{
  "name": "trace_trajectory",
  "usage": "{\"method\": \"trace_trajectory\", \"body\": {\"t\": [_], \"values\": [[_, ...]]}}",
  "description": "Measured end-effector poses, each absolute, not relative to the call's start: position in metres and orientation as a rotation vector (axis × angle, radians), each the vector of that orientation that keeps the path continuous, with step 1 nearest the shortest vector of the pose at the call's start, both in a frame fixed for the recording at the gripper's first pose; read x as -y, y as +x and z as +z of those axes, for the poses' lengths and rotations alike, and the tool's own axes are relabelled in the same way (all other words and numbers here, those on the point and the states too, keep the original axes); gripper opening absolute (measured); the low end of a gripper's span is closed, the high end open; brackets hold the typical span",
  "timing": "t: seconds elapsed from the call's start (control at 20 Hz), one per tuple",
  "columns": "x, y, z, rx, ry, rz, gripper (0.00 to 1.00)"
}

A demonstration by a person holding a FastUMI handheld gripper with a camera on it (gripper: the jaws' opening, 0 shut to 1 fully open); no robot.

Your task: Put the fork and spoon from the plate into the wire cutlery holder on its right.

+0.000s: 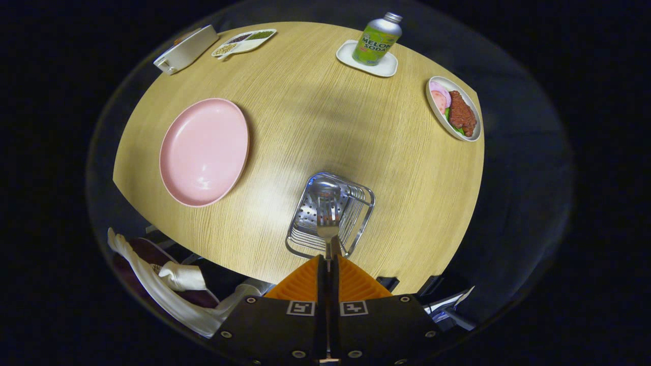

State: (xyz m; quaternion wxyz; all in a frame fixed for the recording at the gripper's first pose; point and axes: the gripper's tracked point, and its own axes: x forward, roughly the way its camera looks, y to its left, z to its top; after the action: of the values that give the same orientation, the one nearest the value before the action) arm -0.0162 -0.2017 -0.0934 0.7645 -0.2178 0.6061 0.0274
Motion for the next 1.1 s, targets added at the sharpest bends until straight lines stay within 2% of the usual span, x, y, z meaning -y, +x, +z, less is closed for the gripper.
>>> {"method": "trace_trajectory", "body": {"t": [0.4,0.65,0.85,0.9,0.95,1.1], "values": [[0.2,0.007,-0.098,-1.303,-0.519,0.056,0.05],[0.2,0.01,-0.094,-1.27,-0.526,0.077,0.15],[0.193,0.012,-0.088,-1.215,-0.504,0.098,0.63],[0.191,0.014,-0.085,-1.189,-0.493,0.093,0.92],[0.189,0.018,-0.082,-1.16,-0.478,0.091,1.0],[0.171,0.027,-0.064,-1.041,-0.408,0.102,1.0]]}}
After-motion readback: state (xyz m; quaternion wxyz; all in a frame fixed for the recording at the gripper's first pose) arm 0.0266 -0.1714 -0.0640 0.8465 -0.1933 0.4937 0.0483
